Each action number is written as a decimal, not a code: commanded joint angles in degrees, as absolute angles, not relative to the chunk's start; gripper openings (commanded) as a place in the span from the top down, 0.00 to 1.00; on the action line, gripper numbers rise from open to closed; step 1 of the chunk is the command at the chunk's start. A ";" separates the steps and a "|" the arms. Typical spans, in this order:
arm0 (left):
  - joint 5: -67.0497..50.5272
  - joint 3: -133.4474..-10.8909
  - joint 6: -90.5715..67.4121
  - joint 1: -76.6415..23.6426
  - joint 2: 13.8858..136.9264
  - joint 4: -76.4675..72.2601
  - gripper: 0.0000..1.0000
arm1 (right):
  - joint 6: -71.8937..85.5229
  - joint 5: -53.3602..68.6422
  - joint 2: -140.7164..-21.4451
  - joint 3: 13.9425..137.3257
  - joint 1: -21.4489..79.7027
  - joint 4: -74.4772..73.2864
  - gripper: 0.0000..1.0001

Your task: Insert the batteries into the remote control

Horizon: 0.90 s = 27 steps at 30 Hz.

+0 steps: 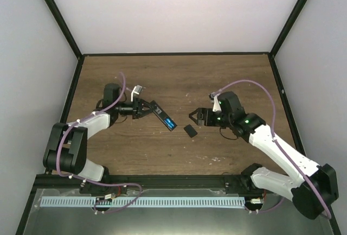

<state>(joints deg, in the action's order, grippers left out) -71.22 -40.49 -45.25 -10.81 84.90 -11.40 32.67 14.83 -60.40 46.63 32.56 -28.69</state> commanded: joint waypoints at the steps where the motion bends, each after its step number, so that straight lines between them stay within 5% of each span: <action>1: -63.90 -35.42 -52.49 -10.39 84.92 -24.71 1.00 | 33.86 8.84 -56.95 43.46 31.27 -26.79 0.01; 27: -57.46 -21.11 -62.60 -8.34 95.12 -51.46 1.00 | 9.04 10.01 -76.64 46.44 33.50 -26.02 0.03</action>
<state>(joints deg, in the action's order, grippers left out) -58.85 -22.65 -61.47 -8.54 93.76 -45.36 11.73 11.64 -74.59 43.81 32.18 -27.38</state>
